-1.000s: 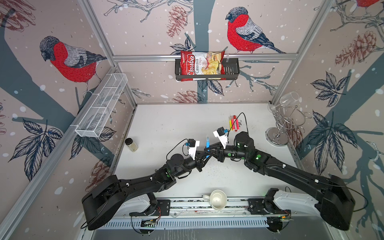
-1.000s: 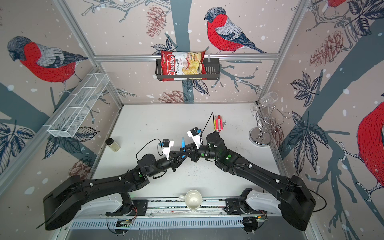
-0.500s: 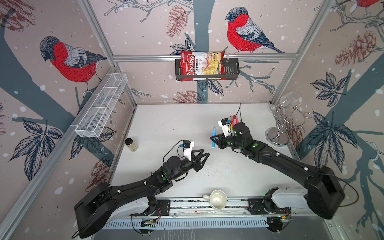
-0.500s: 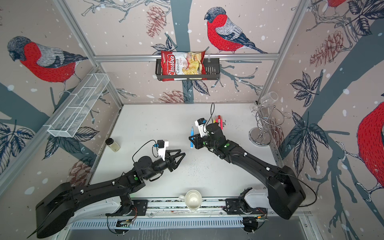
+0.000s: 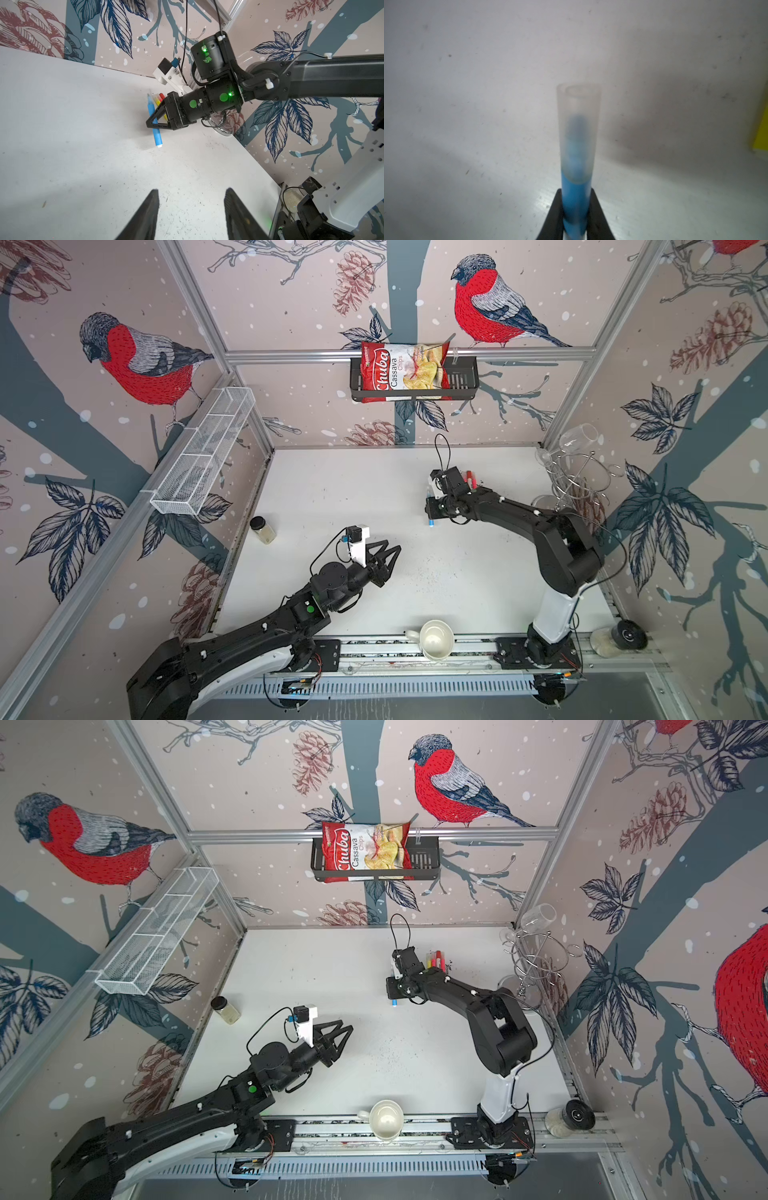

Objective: Insert the pens into the pen caps
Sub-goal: 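Carry the blue marker with the right gripper to the highlighters while the left gripper withdraws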

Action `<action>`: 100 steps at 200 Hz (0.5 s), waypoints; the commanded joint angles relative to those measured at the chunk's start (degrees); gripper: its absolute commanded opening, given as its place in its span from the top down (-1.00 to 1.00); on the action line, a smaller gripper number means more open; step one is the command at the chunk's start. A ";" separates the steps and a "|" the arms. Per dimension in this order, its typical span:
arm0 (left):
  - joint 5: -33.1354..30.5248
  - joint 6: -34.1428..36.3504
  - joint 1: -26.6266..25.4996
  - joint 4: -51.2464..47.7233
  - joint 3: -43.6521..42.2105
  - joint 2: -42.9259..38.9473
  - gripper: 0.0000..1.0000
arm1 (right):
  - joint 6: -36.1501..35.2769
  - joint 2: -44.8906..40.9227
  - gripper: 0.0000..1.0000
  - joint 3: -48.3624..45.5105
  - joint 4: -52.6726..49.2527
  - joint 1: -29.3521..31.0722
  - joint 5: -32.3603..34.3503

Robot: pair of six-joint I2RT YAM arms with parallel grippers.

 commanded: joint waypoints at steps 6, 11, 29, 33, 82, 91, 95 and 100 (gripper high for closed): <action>-3.71 1.86 0.03 -4.11 -0.12 -3.22 -0.03 | -2.57 6.23 0.82 6.86 -6.97 -0.95 5.39; -4.08 1.92 0.01 -4.73 -0.13 -3.92 -0.04 | -2.79 7.35 0.83 8.25 -7.43 -1.09 6.08; -5.37 2.02 0.03 -6.70 -0.30 -6.41 -0.03 | -3.19 11.75 0.80 13.64 -10.14 -2.00 7.85; -5.51 2.03 0.00 -7.10 -0.30 -7.00 -0.03 | -3.38 12.77 0.79 14.92 -10.92 -2.11 8.38; -7.69 2.32 0.06 -11.02 -0.38 -11.59 -0.03 | -4.51 20.75 0.78 26.06 -16.55 -4.02 12.17; -7.85 2.36 0.06 -11.28 -0.47 -11.87 -0.04 | -4.73 21.85 0.77 27.46 -17.20 -4.44 12.31; -7.86 2.29 0.04 -11.35 -0.46 -11.97 -0.03 | -4.80 22.22 0.77 28.00 -17.55 -4.52 12.45; -7.87 2.33 0.02 -11.39 -0.40 -12.07 -0.03 | -4.92 22.52 0.78 28.40 -17.80 -4.69 12.60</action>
